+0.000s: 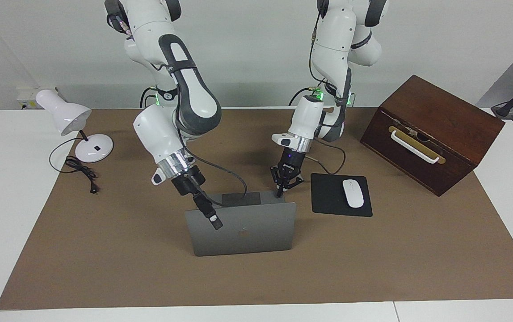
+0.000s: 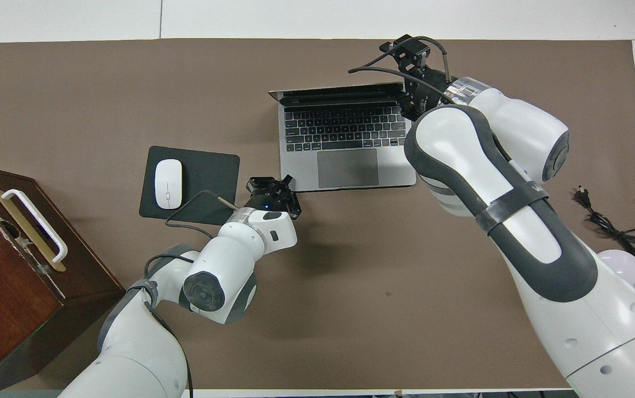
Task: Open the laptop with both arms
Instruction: 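Push the lid farther back with the right gripper to fully open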
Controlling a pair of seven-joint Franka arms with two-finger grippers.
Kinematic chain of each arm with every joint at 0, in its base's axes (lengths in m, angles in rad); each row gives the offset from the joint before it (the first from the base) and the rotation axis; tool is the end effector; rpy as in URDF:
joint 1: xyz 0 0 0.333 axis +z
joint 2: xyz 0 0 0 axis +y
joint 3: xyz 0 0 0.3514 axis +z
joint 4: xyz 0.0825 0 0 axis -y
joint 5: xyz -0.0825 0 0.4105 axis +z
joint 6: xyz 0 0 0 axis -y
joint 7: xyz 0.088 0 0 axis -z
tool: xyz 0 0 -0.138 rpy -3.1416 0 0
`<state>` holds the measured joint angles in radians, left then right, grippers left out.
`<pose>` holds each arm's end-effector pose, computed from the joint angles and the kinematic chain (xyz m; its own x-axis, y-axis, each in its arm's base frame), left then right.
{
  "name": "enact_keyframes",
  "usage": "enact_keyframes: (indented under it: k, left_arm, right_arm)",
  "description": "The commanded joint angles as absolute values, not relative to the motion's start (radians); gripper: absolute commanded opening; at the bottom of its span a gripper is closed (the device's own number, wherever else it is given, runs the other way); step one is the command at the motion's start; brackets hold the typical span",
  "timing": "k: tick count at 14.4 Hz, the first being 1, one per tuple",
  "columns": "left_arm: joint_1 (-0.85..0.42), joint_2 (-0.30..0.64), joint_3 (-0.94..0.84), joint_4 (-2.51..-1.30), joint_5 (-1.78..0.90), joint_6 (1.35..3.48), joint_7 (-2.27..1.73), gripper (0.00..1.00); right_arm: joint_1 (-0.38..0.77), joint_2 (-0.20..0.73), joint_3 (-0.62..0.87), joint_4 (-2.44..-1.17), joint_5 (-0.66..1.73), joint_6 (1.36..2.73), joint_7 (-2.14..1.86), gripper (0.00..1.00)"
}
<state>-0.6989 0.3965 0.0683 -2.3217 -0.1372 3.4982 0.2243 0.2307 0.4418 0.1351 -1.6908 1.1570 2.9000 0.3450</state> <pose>0.5061 -0.3486 0.2492 0.5057 -0.5146 0.6925 -0.6166 -0.7769 -0.1270 0.7296 0.2133 0.4016 0.5422 -0.8307 -0.1262 -0.5474 -0.2353 -0.8031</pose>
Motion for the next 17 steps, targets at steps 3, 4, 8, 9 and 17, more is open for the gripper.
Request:
enact_keyframes:
  k: [3, 4, 8, 9, 17]
  left_arm:
    - [-0.698, 0.453, 0.074, -2.296, -0.138, 3.505, 0.241, 0.0]
    - [-0.698, 0.453, 0.074, -2.296, -0.138, 3.505, 0.241, 0.0]
    - [-0.698, 0.454, 0.074, -2.296, -0.138, 3.505, 0.241, 0.0]
    - [-0.698, 0.453, 0.074, -2.296, -0.138, 3.505, 0.241, 0.0]
    - [-0.698, 0.454, 0.074, -2.296, -0.138, 3.505, 0.241, 0.0]
  right_arm:
    - [0.195, 0.474, 0.149, -1.629, 1.117, 2.869, 0.334, 1.0]
    - [0.195, 0.476, 0.149, -1.628, 1.114, 2.869, 0.333, 1.0]
    - [0.195, 0.485, 0.149, -1.611, 1.111, 2.869, 0.333, 1.0]
    - [0.195, 0.489, 0.149, -1.609, 1.111, 2.869, 0.333, 1.0]
    - [0.181, 0.537, 0.147, -1.534, 1.078, 2.839, 0.354, 1.0]
